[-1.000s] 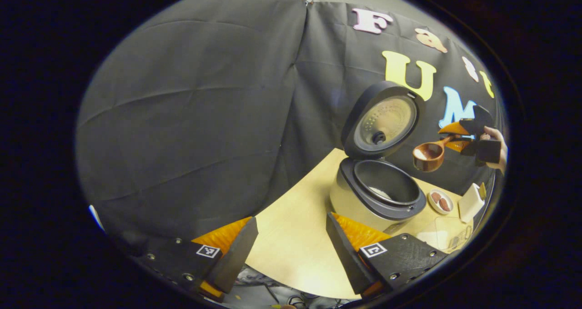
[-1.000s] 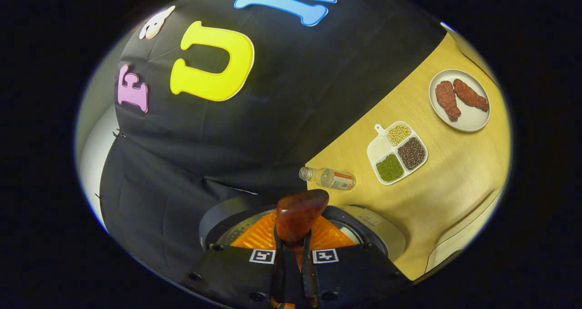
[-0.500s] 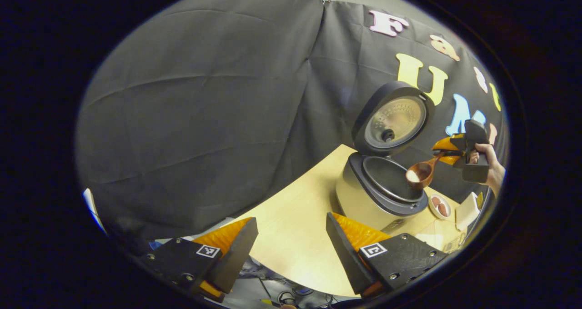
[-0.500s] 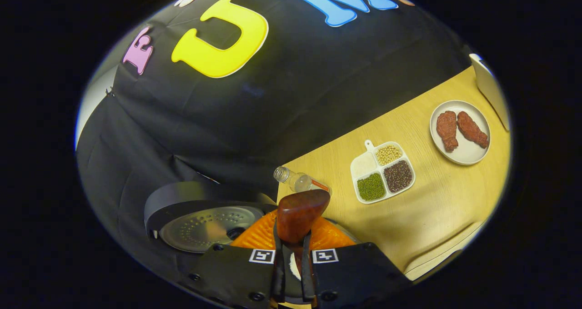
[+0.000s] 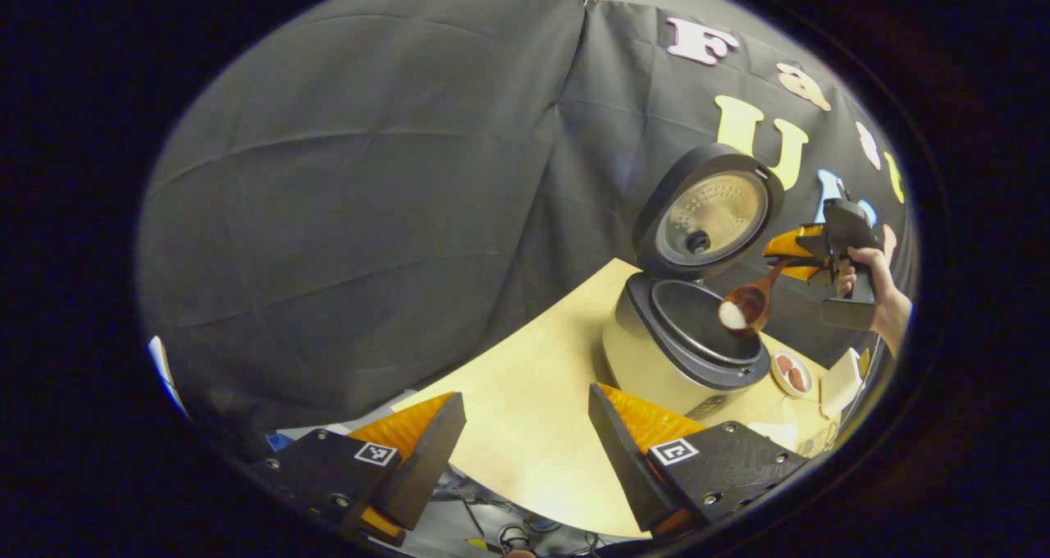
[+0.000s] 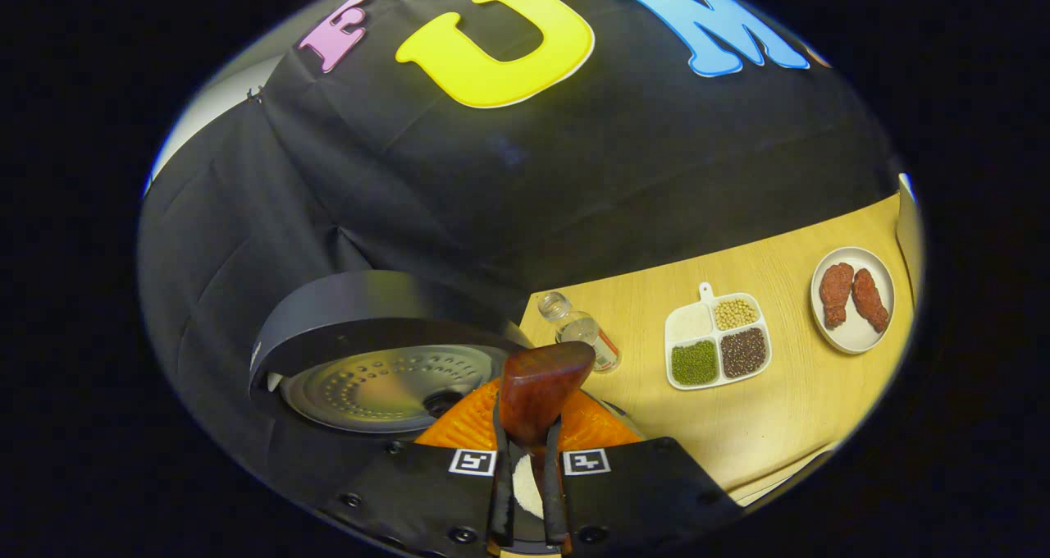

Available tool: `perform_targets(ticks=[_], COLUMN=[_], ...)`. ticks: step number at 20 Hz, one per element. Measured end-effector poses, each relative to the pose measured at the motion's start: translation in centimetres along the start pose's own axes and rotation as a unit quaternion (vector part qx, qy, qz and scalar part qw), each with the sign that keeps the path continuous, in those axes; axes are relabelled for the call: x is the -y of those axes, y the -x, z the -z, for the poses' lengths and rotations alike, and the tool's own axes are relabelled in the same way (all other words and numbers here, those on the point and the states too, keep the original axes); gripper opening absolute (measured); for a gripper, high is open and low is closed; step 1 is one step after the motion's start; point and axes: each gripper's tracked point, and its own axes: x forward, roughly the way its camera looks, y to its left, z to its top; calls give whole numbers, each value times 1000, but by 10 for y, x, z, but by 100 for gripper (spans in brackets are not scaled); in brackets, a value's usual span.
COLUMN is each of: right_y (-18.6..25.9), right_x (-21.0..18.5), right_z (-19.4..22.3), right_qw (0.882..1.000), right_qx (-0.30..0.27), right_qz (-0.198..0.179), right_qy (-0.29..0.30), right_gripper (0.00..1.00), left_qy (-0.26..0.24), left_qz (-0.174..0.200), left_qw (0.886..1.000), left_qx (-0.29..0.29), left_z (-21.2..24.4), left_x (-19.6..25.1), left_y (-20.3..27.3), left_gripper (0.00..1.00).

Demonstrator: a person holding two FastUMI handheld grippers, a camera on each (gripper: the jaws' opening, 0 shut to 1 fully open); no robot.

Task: Close the left gripper, press the button to open the rice cooker; take a wooden spoon from the chopstick holder with the right hand, scoop a spoonful of rice and pour it into the rice cooker, then put the wooden spoon back into the chopstick holder.

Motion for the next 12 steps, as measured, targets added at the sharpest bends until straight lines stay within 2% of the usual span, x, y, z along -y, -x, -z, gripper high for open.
perform_targets(ticks=[2,3,5,6,9,10,11,12], right_y=[0,0,-1,-2,-6,-8,-9,-9], right_x=[-6,-10,-18,-22,-34,-37,-41,-44], right_z=[2,4,8,9,15,16,19,20], right_qw=[999,999,997,995,990,987,984,982], right_qx=[10,12,14,15,15,15,15,17], right_qz=[1,-1,-9,-12,-20,-22,-25,-27], right_qy=[33,49,80,95,141,157,173,189], right_gripper=[16,11,12,16,16,12,16,12], left_qy=[7,6,1,0,-5,-7,-9,-10], left_qz=[0,-1,-2,-2,-2,-3,-4,-4], left_qw=[1000,1000,1000,1000,1000,1000,1000,1000], left_qx=[4,5,6,6,3,3,3,1], left_z=[-1,-2,-3,-1,0,1,1,2], left_x=[5,7,7,7,8,7,7,6], left_y=[-1,-3,-5,-5,-7,-8,-8,-8], left_gripper=[95,95,95,95,95,95,95,95])
